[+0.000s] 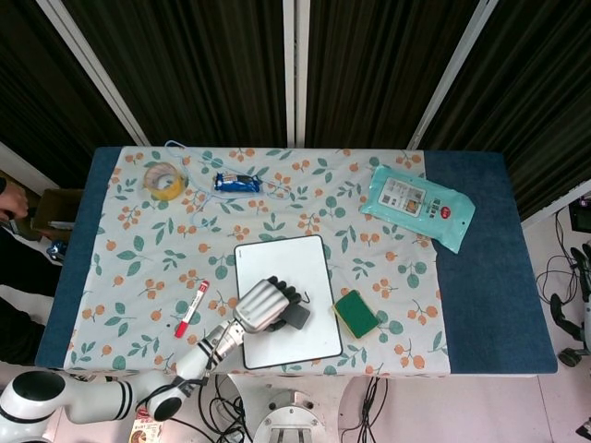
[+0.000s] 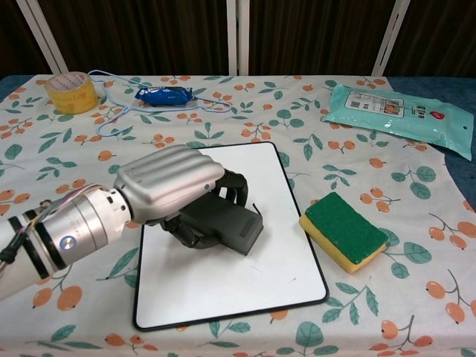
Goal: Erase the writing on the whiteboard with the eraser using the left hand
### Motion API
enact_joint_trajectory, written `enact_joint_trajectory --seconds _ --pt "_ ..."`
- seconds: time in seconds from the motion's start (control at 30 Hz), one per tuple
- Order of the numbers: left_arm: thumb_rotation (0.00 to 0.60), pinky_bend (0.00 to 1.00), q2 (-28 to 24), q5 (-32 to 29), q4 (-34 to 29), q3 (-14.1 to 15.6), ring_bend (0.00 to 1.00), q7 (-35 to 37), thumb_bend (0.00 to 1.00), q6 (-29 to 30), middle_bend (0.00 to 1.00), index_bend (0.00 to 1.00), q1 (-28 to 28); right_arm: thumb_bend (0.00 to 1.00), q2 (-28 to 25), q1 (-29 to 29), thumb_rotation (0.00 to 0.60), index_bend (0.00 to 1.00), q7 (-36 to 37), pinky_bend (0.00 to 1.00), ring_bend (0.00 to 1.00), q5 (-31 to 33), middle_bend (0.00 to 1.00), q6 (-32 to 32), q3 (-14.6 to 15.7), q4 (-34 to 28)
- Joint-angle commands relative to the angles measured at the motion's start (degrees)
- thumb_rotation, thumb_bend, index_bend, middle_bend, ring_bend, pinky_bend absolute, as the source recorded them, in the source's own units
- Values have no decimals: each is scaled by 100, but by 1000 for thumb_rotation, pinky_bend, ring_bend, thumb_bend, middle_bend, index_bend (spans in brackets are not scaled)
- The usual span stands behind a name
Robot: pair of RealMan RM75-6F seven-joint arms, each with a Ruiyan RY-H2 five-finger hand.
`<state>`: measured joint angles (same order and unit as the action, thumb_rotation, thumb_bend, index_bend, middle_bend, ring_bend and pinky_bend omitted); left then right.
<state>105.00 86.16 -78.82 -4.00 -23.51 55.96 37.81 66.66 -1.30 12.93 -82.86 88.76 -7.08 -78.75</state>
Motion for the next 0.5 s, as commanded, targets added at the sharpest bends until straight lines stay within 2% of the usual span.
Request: enact_joint_trajectory --seconds 0.03,0.5 --pt "600 547 17 -49 109 -85 530 63 407 -79 634 673 109 367 -13 17 600 0 3 0 0 4 0 27 -9 -9" --pt "600 555 55 -372 886 -497 535 496 411 -409 638 678 588 366 -63 81 600 0 12 0 0 31 0 114 -45 -56"
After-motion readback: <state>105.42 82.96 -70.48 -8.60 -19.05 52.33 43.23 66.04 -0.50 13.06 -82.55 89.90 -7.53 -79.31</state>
